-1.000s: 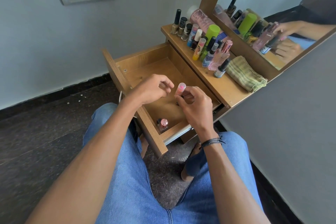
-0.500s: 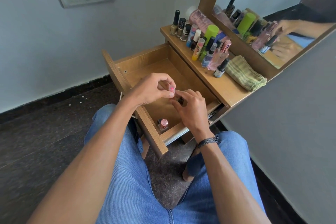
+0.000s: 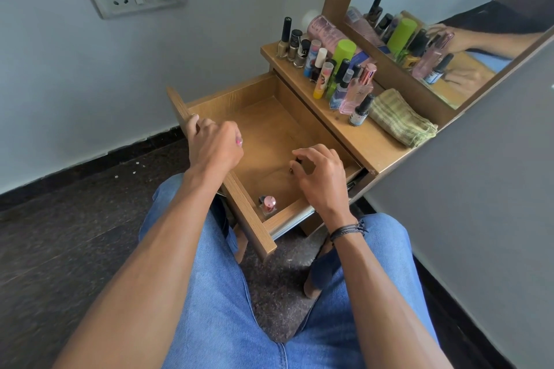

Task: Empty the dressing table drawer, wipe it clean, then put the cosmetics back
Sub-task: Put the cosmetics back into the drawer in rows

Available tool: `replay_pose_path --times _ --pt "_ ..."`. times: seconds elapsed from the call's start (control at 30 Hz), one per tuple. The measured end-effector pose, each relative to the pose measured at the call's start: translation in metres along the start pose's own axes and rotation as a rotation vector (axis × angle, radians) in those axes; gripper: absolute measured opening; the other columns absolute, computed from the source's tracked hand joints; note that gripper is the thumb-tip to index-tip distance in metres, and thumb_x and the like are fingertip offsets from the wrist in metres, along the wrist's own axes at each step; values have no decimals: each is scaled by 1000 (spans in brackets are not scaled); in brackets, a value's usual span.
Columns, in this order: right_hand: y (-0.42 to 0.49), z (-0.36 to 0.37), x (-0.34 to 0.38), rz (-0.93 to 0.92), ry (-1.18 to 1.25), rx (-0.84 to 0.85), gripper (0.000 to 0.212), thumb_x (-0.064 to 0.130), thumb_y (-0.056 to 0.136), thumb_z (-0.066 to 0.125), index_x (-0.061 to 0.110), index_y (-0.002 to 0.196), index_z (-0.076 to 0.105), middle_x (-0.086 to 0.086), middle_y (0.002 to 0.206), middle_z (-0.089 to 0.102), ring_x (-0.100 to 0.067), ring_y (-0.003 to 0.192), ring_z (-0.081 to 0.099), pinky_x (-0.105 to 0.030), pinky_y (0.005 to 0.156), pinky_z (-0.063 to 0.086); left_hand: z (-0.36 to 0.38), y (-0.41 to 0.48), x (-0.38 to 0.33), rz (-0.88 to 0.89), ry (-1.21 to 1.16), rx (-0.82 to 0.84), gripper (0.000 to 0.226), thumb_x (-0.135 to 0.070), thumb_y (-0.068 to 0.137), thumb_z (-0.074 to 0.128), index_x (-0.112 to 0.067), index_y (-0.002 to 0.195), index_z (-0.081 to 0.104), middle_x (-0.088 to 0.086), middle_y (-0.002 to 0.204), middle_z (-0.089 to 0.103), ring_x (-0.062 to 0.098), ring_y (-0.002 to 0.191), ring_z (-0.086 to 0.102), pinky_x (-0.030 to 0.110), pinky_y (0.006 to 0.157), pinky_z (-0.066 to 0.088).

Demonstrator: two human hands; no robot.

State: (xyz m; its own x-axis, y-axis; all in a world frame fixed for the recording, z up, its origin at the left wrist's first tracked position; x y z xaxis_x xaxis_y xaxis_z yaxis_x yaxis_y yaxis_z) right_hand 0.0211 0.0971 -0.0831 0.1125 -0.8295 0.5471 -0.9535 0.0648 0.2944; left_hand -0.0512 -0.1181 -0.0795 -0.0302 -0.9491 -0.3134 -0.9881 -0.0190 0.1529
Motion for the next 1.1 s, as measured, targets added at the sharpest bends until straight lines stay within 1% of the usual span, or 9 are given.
replay_pose_path --times 0.17,0.4,0.53,0.67,0.77,0.8,0.9,1.0,1.1 --pt "0 -12 3 -21 50 -69 15 22 94 72 19 108 75 6 101 68 -16 92 57 -43 85 52 1 -3 -2 -45 64 49 14 -11 85 71 -25 88 74 -4 81 76 27 128 56 41 121 10" --pt "8 -73 1 -6 231 -459 12 10 94 68 12 104 75 3 94 67 -15 81 64 -33 71 57 3 -2 0 -40 65 31 17 -12 87 70 -26 96 74 -3 81 77 28 130 57 42 123 9" --pt "15 -94 -18 140 274 -596 23 15 89 71 15 112 69 2 100 60 -19 83 63 -26 69 54 3 -1 -1 -41 62 17 17 -15 91 68 -25 103 74 0 84 77 28 130 56 43 123 9" --pt "30 -97 -39 298 292 -565 43 27 84 79 17 122 62 4 110 52 -19 90 62 -7 69 42 2 -1 -1 -47 79 30 17 -17 89 72 -25 104 74 1 84 76 28 127 58 43 124 11" --pt "42 -93 -46 370 214 -453 50 32 84 80 17 128 61 2 118 54 -13 91 60 -3 70 39 1 0 -1 -50 85 49 19 -17 88 72 -25 105 74 1 85 76 27 126 58 43 124 10" --pt "45 -91 -47 386 183 -420 51 33 84 79 17 129 61 1 121 56 -10 91 60 -3 71 38 1 0 -1 -50 85 57 19 -18 88 73 -25 106 73 1 86 76 27 126 58 43 124 10" --pt "47 -89 -47 417 114 -385 44 35 85 78 18 124 65 2 119 61 -10 96 60 -19 81 44 2 1 -1 -46 85 80 23 -19 87 75 -26 110 73 1 89 77 26 126 58 43 124 8" --pt "47 -87 -47 412 49 -388 40 38 85 77 18 118 68 3 111 66 -15 101 57 -24 81 38 4 2 0 -48 82 94 25 -19 86 75 -27 110 73 -2 89 77 24 124 59 42 124 5" --pt "46 -86 -48 400 43 -401 36 39 84 75 19 113 68 4 106 67 -18 102 58 -26 82 40 5 1 0 -39 88 112 21 -19 87 74 -29 105 73 -4 87 76 23 120 60 42 124 3"
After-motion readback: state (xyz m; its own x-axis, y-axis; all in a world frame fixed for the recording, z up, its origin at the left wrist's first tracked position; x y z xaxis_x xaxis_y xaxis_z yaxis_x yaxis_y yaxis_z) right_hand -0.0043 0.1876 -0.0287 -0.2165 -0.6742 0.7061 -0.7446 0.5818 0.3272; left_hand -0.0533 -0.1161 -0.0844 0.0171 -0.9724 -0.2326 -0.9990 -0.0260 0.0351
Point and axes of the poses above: each hand's wrist, its own y-axis towards the middle knuckle, its own z-axis out of the palm, x = y × z, the point moved 7 cm from there along y, towards the middle knuckle
